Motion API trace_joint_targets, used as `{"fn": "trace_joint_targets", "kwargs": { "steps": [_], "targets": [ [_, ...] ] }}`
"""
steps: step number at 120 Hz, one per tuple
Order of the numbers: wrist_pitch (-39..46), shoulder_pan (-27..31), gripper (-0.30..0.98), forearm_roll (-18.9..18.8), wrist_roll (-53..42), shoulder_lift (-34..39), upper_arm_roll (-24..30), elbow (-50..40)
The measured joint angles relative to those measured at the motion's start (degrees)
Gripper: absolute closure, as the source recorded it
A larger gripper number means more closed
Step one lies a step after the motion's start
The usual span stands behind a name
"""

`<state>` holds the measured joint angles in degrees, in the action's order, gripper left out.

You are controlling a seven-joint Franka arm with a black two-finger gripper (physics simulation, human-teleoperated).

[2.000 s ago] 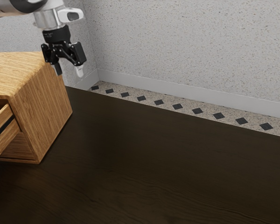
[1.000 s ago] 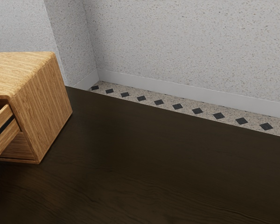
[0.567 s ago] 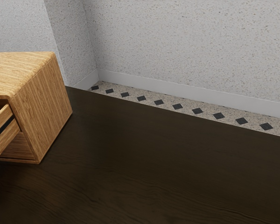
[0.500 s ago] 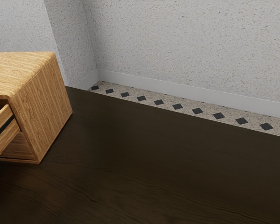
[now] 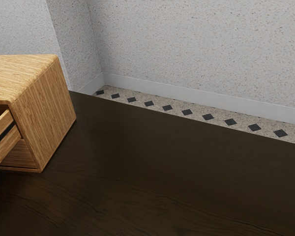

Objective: Push the drawer handle with one arm to close the drawer

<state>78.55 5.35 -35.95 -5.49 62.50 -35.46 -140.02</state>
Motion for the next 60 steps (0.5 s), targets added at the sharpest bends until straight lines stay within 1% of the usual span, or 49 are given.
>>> {"fn": "trace_joint_targets", "kwargs": {
  "steps": [31, 60],
  "targets": [
    [4.90, -1.47, 0.69, -0.56, -0.32, -1.40, -1.45, -0.87],
    [8.25, -1.49, 0.71, -0.65, -0.52, -3.25, -2.47, -1.23]
  ]
}}
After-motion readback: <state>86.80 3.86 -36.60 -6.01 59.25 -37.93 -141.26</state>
